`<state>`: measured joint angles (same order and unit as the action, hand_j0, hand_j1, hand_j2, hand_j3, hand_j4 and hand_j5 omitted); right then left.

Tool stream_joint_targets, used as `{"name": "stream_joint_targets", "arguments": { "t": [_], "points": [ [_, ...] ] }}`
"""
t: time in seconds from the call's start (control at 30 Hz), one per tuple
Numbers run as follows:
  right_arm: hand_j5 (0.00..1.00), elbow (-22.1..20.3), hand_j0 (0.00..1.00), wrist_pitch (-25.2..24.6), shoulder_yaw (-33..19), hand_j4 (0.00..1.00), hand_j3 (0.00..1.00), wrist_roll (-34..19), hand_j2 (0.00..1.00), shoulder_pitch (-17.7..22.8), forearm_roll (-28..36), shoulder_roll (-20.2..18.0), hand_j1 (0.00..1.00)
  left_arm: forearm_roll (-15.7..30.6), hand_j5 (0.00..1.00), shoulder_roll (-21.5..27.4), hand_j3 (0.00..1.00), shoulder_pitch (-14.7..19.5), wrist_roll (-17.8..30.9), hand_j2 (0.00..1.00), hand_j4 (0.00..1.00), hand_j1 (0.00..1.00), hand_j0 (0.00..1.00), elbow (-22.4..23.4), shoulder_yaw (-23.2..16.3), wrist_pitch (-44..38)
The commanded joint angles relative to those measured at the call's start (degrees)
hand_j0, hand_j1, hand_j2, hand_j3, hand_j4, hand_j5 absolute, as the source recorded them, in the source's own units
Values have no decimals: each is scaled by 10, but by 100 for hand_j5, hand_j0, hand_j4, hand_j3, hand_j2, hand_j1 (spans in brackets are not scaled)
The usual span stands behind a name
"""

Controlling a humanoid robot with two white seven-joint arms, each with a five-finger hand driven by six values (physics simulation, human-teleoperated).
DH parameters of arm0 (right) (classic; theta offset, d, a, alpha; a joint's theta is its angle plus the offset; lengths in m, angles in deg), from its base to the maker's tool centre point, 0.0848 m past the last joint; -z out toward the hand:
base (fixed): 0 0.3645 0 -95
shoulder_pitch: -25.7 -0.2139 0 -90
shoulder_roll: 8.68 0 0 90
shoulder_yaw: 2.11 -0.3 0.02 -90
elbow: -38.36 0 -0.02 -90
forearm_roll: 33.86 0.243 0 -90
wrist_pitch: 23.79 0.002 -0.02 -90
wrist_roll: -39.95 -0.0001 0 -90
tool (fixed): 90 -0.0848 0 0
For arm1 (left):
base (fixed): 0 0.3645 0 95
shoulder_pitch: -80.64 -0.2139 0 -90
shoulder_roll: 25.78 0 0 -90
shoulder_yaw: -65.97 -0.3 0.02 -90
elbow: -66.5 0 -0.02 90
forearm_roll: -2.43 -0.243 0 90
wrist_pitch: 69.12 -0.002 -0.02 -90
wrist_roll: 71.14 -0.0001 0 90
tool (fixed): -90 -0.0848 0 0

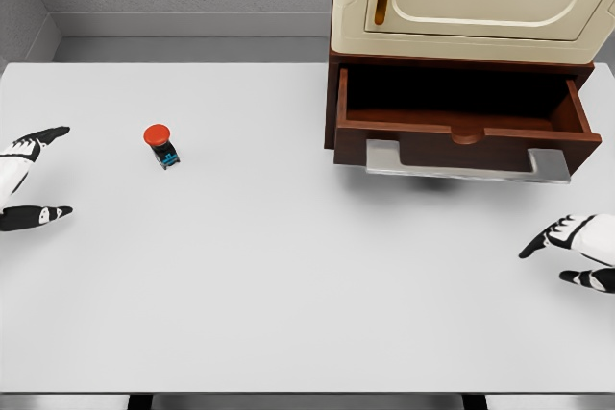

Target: Put the switch into the drawer with left arm, and close the drawer with right arm

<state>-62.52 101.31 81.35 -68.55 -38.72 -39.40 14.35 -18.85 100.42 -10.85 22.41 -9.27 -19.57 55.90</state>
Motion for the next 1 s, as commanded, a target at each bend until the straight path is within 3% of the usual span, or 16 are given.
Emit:
{"name": "stream_joint_targets", "arguments": {
  "t": [0.0,0.17,0.33,0.63,0.97],
  "points": [
    [66,-3,66,-1,0,66,66,1,66,0,4,-1,66,4,100,1,100,0,0,100,100,100,100,-1,0,0],
    [63,-3,63,-1,-3,63,63,2,63,0,4,0,63,4,100,-4,100,1,-1,100,100,100,100,-2,0,0],
    [68,-2,68,-1,-2,68,68,-5,68,2,-5,-3,68,4,100,-96,100,15,-6,100,100,100,100,-38,12,0],
    [69,-2,69,-1,-4,69,69,-4,69,5,-9,-6,69,113,100,-99,100,8,-6,100,100,100,100,-48,-27,0],
    [73,-2,73,-1,-4,73,73,-5,73,5,-9,-6,73,121,100,-95,100,10,-2,100,100,100,100,-47,-31,0]
  ]
}}
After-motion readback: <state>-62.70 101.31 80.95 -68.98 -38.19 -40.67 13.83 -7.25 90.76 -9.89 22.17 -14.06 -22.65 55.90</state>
